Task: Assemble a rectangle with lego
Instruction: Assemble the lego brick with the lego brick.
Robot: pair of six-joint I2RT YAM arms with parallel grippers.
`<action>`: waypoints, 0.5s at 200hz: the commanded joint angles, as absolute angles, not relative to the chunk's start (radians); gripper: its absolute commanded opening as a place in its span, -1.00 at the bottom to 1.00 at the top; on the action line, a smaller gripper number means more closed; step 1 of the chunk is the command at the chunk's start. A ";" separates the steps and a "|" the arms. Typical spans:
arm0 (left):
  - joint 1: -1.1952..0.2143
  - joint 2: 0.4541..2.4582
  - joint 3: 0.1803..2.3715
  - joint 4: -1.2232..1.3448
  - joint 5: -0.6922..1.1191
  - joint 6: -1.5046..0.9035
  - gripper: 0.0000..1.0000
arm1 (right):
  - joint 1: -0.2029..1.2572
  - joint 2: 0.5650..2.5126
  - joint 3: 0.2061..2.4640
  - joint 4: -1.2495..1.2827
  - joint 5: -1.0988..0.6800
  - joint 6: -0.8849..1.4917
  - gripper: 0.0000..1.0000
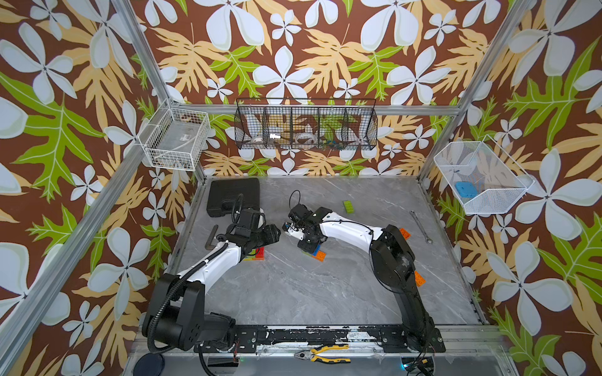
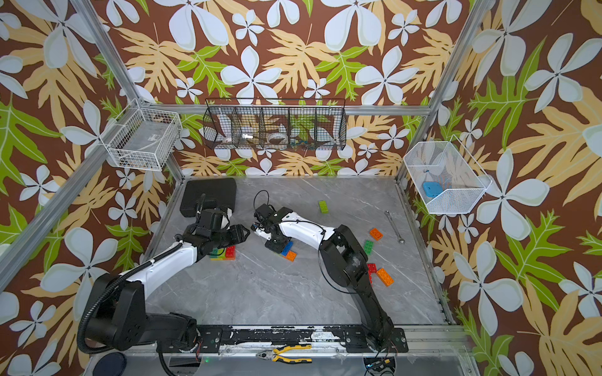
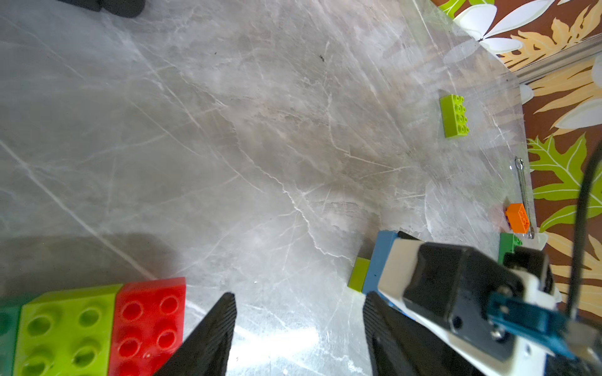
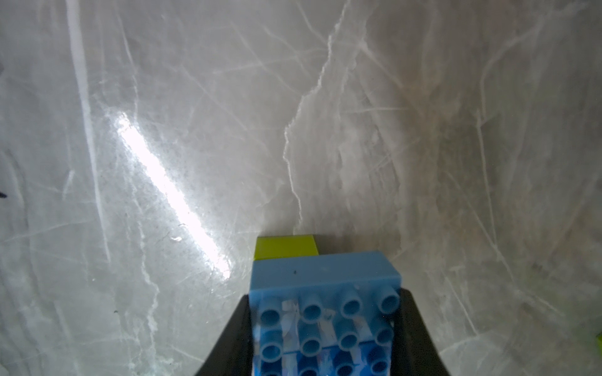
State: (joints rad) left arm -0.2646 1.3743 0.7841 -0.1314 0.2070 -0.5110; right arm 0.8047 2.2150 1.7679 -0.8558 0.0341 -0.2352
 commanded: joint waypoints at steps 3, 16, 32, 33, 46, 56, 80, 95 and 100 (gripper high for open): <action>-0.264 1.369 0.784 -0.121 0.198 -0.506 0.29 | 0.800 2.270 1.739 -0.925 0.073 -0.222 -0.99; -0.263 1.368 0.785 -0.123 0.198 -0.508 0.29 | 0.803 2.273 1.747 -0.931 0.076 -0.221 -0.99; -0.263 1.364 0.790 -0.127 0.197 -0.506 0.31 | 0.803 2.263 1.756 -0.928 0.069 -0.222 -0.92; -0.264 1.364 0.790 -0.127 0.197 -0.506 0.31 | 0.803 2.262 1.757 -0.928 0.068 -0.222 -0.91; -0.263 1.364 0.793 -0.129 0.198 -0.506 0.32 | 0.803 2.251 1.769 -0.923 0.063 -0.223 -0.75; -0.263 1.364 0.795 -0.130 0.199 -0.506 0.32 | 0.802 2.247 1.788 -0.927 0.057 -0.227 -0.64; -0.264 1.365 0.799 -0.132 0.201 -0.505 0.33 | 0.803 2.244 1.820 -0.933 0.054 -0.233 -0.29; -0.263 1.363 0.799 -0.132 0.199 -0.505 0.33 | 0.803 2.242 1.831 -0.934 0.052 -0.236 -0.14; -0.263 1.362 0.799 -0.132 0.199 -0.505 0.33 | 0.803 2.240 1.833 -0.934 0.052 -0.235 -0.09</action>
